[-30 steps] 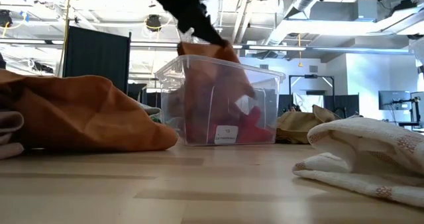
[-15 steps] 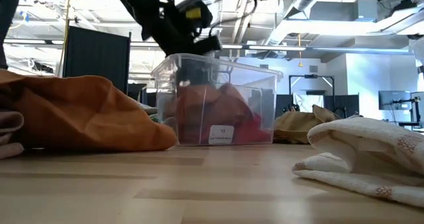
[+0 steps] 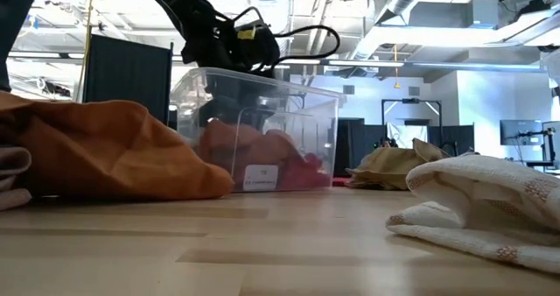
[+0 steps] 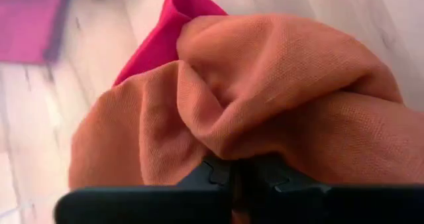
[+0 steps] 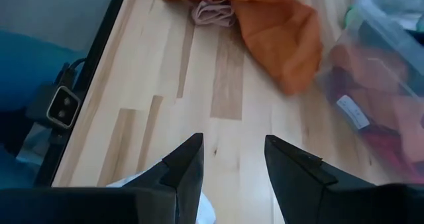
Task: Sort towels by color in basket
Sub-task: Put the orange towel into the top transparent bin
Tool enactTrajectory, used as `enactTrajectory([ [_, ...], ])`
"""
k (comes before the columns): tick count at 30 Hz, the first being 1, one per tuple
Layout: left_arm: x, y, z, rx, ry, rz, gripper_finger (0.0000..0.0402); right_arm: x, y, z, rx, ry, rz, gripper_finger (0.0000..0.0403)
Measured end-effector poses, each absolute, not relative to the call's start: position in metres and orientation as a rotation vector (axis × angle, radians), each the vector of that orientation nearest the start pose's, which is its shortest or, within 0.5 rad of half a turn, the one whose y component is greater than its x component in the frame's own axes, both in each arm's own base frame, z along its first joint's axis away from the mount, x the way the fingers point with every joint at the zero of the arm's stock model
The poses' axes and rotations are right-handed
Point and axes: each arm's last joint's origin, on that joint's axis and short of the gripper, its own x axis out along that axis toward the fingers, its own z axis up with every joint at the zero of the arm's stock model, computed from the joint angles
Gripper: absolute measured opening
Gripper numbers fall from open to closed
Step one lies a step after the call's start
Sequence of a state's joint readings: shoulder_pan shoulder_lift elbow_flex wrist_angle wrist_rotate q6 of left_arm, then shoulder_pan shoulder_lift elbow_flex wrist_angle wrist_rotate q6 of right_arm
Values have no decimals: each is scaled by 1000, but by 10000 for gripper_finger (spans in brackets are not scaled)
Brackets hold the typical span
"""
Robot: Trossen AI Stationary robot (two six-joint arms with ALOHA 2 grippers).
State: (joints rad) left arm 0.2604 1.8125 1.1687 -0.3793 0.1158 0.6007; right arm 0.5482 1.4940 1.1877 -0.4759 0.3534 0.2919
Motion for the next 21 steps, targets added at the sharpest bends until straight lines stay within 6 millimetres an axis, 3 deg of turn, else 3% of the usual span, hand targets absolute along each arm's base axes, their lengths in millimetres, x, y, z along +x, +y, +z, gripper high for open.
enactTrajectory([
  [4,353,90,176,363,1023,-196,63,279,155,284,-58,715,72,187],
  [9,356,88,184,349,1019,-191,147,280,154,284,-58,715,68,187],
  [15,366,81,221,350,1001,-198,236,280,154,284,-59,716,68,187],
  [21,363,70,273,371,968,-215,261,280,154,283,-68,720,70,187],
])
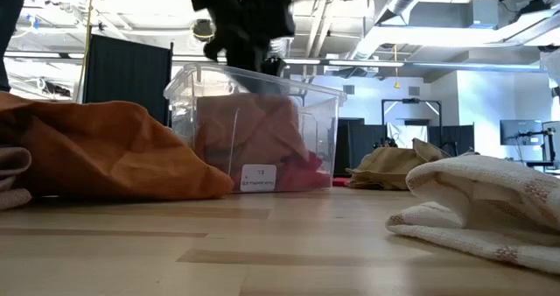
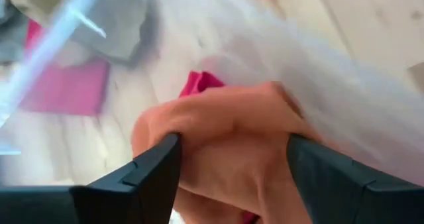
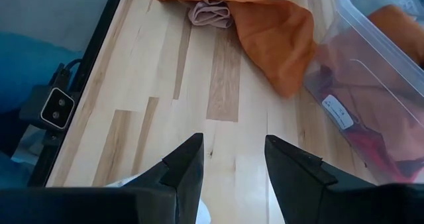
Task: Sort towels by color in basket
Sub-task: Put the orange towel into the top transparent bin
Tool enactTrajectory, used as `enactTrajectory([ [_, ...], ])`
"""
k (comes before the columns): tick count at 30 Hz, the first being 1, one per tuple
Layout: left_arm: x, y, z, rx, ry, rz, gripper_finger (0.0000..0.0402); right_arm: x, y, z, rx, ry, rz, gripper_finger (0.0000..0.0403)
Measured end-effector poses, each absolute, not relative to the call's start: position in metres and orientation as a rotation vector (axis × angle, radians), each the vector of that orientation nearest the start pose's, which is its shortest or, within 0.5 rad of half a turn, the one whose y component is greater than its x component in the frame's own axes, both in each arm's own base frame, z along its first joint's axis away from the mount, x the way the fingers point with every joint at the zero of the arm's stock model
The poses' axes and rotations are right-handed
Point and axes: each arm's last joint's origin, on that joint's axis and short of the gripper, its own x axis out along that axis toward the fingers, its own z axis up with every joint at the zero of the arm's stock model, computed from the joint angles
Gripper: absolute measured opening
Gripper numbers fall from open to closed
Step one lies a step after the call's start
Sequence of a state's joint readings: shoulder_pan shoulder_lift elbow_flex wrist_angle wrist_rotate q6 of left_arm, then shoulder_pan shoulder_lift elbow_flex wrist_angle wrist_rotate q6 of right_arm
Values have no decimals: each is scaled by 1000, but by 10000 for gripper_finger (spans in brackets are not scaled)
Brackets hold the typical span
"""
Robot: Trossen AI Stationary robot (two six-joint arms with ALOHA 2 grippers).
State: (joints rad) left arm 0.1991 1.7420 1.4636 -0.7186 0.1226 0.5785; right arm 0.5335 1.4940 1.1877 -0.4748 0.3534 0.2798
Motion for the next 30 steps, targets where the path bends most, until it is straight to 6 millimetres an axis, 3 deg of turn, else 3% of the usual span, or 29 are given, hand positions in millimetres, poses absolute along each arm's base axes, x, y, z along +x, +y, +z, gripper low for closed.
enactTrajectory([
  [7,338,57,323,341,964,-209,257,279,154,283,-85,723,76,187],
  [16,282,25,368,282,978,-186,256,280,154,283,-110,720,86,187],
  [23,245,-15,384,244,1024,-202,256,283,156,287,-127,669,123,187],
  [30,226,-58,379,199,1123,-212,256,287,158,292,-154,600,150,187],
])
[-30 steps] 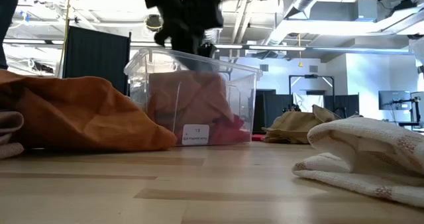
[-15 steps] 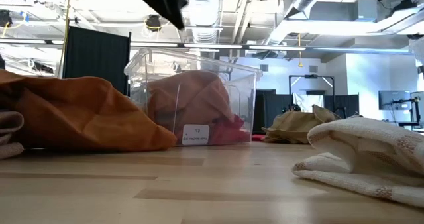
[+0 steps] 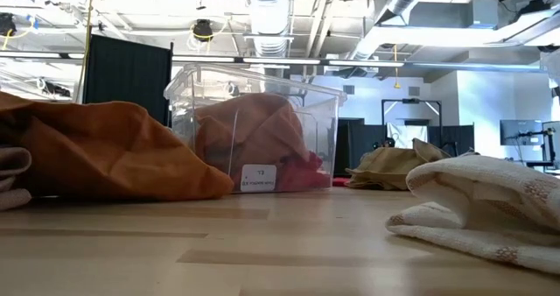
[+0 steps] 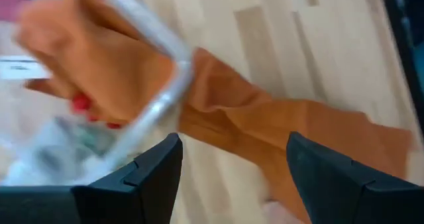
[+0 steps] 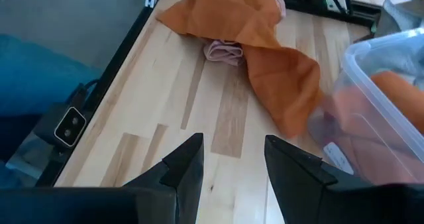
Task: Sort towels by color in basket
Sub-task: Put the orange towel into the top transparent bin
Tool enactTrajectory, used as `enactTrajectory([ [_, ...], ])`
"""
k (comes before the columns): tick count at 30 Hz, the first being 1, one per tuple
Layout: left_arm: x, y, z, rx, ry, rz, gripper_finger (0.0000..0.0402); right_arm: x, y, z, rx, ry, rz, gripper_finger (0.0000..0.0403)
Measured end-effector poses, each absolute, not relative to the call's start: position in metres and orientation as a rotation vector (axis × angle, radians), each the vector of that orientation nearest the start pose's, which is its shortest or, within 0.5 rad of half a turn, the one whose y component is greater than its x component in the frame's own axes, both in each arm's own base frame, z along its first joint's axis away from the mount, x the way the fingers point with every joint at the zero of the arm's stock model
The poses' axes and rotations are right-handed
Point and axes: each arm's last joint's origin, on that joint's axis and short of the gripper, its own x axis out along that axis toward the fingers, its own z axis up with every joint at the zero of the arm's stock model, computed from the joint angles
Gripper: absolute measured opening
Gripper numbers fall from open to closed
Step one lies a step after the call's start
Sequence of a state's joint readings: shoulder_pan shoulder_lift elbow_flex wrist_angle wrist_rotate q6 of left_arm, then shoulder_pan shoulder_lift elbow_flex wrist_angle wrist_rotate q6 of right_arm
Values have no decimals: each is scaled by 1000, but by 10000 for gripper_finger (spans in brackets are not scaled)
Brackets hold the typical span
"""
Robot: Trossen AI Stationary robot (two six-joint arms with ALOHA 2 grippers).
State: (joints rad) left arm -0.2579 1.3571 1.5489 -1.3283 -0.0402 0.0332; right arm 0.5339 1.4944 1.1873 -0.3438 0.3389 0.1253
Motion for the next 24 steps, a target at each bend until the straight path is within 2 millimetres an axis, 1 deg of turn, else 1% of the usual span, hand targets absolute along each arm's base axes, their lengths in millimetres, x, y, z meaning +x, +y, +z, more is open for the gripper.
enactTrajectory([
  [2,224,-71,370,187,1144,-229,256,287,158,293,-154,595,150,187],
  [5,222,-91,349,170,1181,-249,256,288,157,293,-151,592,146,187],
  [9,221,-115,311,133,1181,-247,256,288,156,293,-152,593,145,187],
  [12,218,-128,282,93,1183,-245,256,288,156,293,-155,593,146,187],
  [14,214,-133,265,62,1196,-226,256,288,157,293,-164,592,149,187],
  [17,207,-134,243,22,1241,-153,256,288,156,293,-175,591,151,187],
  [20,202,-131,229,-4,1276,-104,256,289,154,293,-175,593,144,187],
  [24,200,-130,218,-17,1282,-91,256,292,149,293,-174,596,129,187],
])
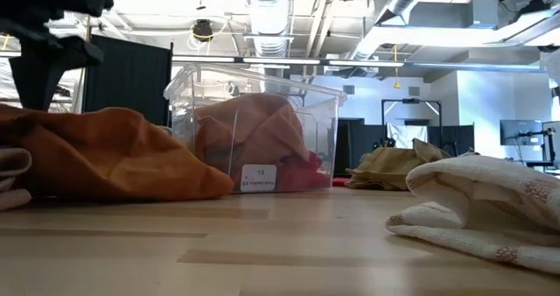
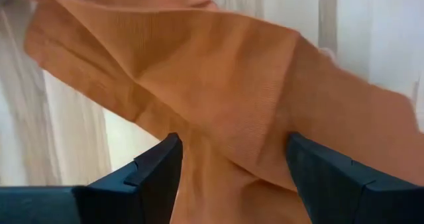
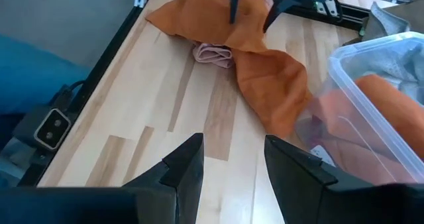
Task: Sort towels by color in basket
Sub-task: Put the orange towel into the top transparent bin
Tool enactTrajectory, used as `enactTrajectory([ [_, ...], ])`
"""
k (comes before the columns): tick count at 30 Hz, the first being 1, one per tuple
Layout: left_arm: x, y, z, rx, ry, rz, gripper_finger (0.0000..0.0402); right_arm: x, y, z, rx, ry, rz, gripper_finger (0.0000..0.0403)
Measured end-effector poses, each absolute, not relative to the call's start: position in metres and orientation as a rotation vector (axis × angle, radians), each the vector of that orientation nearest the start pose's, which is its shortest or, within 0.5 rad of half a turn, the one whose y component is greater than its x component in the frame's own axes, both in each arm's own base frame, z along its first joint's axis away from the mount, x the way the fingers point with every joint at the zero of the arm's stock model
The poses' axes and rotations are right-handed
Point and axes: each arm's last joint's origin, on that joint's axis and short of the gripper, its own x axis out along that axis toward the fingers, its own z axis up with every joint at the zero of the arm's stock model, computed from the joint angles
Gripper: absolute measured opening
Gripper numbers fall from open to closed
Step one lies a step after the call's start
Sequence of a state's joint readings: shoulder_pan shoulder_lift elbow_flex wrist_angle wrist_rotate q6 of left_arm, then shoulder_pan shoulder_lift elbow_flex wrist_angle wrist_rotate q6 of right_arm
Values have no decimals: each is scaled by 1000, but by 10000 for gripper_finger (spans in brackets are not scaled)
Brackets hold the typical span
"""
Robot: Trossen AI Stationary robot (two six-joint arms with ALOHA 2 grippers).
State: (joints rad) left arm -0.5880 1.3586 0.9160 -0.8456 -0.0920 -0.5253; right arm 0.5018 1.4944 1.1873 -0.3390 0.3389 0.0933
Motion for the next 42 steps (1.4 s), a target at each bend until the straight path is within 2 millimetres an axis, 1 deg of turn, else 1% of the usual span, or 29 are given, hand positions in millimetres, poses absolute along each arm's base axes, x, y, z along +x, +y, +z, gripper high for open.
enactTrajectory([
  [4,197,-128,209,-8,1299,-86,251,293,147,293,-171,597,122,187],
  [7,197,-128,209,-3,1298,-90,223,293,147,293,-172,597,122,187],
  [10,199,-129,209,8,1277,-113,174,293,147,293,-176,597,124,187],
  [17,200,-130,210,54,1258,-165,33,293,147,293,-177,596,124,187],
  [18,200,-130,210,60,1259,-173,17,293,147,293,-177,596,124,187],
  [19,200,-130,210,64,1259,-178,10,293,147,293,-177,596,124,187],
  [23,201,-131,212,81,1254,-194,5,293,147,293,-177,596,124,187],
  [28,207,-135,229,97,1209,-232,3,293,147,293,-179,597,125,187],
  [31,211,-138,245,122,1175,-255,2,293,147,293,-179,598,124,187],
  [37,214,-138,283,212,1125,-236,1,292,147,292,-178,606,123,187],
  [42,217,-138,313,269,1049,-249,1,292,147,291,-176,615,120,187],
])
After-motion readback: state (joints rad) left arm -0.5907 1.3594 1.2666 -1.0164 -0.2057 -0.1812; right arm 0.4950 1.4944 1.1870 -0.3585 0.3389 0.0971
